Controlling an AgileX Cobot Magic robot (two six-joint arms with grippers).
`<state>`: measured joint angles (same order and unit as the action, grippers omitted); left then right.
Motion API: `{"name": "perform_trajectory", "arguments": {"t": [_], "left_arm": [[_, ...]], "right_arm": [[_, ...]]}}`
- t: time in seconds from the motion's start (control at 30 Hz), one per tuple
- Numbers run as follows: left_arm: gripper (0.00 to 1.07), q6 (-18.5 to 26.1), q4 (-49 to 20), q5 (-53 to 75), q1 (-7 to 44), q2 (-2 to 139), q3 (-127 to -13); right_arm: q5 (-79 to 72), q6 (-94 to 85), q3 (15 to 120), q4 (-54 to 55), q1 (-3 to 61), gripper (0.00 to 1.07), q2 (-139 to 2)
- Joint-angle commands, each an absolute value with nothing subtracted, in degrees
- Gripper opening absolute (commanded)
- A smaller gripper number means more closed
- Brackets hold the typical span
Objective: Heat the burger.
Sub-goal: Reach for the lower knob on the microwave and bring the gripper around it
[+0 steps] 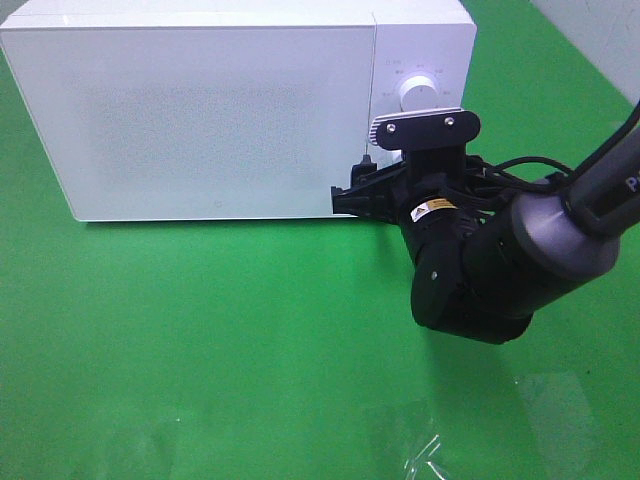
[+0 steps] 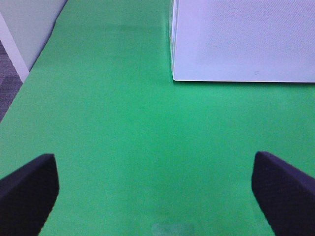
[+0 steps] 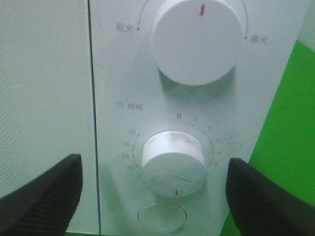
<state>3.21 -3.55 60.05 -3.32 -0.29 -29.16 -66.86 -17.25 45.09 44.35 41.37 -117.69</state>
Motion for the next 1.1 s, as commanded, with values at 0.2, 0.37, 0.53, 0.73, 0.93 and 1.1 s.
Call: {"name": "perform_trajectory", "arguments": {"t": [0.2, 0.37, 0.53, 0.73, 0.93, 1.1], "left_arm": [[1.0, 3.0, -4.0, 59.6, -3.4, -1.4, -28.9], [1.0, 3.0, -4.0, 59.6, -3.4, -1.4, -28.9], [1.0, 3.0, -4.0, 59.6, -3.4, -1.4, -28.9], [1.0, 3.0, -4.0, 59.6, -3.4, -1.4, -28.9], [1.0, 3.0, -4.0, 59.6, -3.4, -1.4, -28.9], [1.0, 3.0, -4.0, 59.6, -3.4, -1.4, -28.9]], "right_arm": [[-65.8, -17.0, 47.4, 43.2, 39.1, 0.76, -118.5], [-65.8, -16.3, 47.4, 42.7, 38.7, 0.76, -118.5], [-65.1, -16.3, 48.7, 42.1, 37.6, 0.76, -119.6], [-64.6, -16.3, 49.4, 41.5, 37.4, 0.76, -119.9], [-64.6, -16.3, 49.4, 41.1, 37.4, 0.75, -120.1], [-65.1, -16.3, 49.4, 41.1, 37.6, 0.67, -120.1]]}}
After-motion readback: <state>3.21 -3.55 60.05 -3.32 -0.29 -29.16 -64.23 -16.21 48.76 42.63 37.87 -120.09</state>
